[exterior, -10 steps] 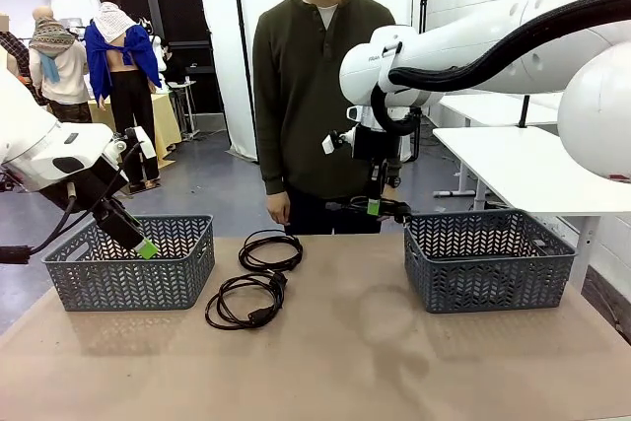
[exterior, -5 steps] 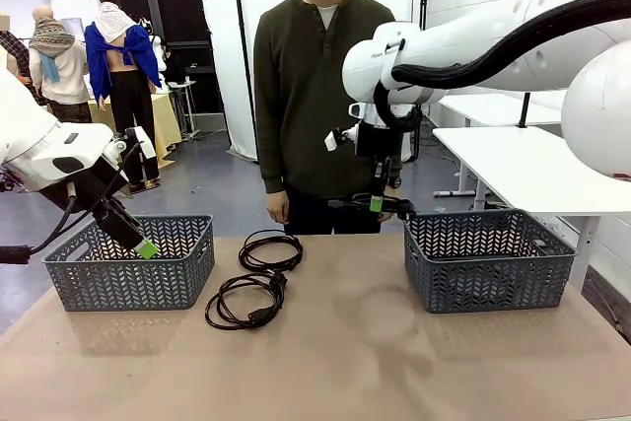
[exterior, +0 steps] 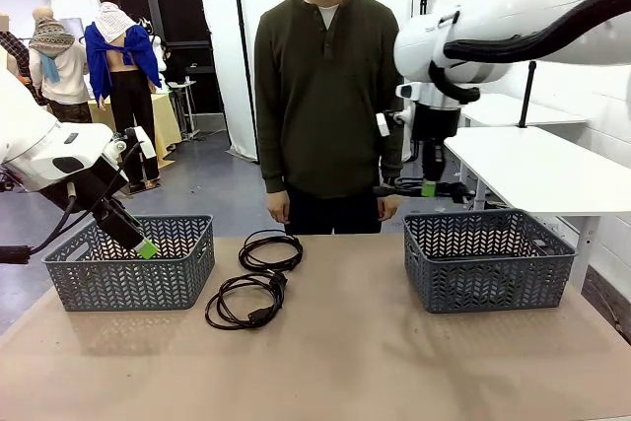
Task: Organize the cables according to human instructions.
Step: Pick up a bundle of cables and place it in the basket indicated by the human.
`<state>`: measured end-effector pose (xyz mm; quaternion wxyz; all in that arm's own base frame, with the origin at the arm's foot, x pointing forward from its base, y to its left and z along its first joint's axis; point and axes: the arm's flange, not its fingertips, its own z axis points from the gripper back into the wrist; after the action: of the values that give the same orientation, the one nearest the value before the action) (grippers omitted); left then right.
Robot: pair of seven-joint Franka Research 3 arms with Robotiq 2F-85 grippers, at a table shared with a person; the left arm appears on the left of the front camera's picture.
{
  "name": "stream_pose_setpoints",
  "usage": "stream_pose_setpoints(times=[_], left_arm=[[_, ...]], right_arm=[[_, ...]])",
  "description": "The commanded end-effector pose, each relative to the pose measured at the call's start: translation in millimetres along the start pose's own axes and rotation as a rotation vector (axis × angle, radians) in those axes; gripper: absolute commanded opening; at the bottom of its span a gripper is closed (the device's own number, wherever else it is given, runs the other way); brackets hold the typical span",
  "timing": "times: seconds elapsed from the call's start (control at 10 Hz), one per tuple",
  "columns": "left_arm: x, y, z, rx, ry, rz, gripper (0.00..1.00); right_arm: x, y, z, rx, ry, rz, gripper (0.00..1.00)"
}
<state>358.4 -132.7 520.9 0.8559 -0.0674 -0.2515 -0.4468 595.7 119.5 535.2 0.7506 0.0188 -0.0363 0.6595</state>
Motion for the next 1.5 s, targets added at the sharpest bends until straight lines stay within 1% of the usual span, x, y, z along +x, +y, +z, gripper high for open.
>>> stream_pose_setpoints(times=[0.0,0.1,0.3,0.6,0.8,0.9,1.4], left_arm=[[0,2,-1,0.009,-0.007,-0.002,1.00],[0,2,-1,0.009,-0.007,-0.002,1.00],[0,2,-1,0.009,-0.007,-0.002,1.00],[0,2,-1,0.009,-0.007,-0.002,1.00],[0,2,-1,0.009,-0.007,-0.002,1.00],[0,2,-1,0.009,-0.007,-0.002,1.00],[0,2,-1,0.009,-0.007,-0.002,1.00]], right_arm=[[-28,14,-15,-0.008,-0.035,0.079,0.00],[-44,15,-16,-0.003,-0.055,0.101,0.00],[-68,23,-20,-0.051,-0.054,0.177,0.00],[-88,28,-32,-0.051,-0.027,0.188,0.00],[-89,28,-32,-0.046,-0.011,0.189,0.00],[-85,21,-30,-0.021,-0.003,0.146,0.00],[-85,21,-30,-0.021,-0.003,0.146,0.00]])
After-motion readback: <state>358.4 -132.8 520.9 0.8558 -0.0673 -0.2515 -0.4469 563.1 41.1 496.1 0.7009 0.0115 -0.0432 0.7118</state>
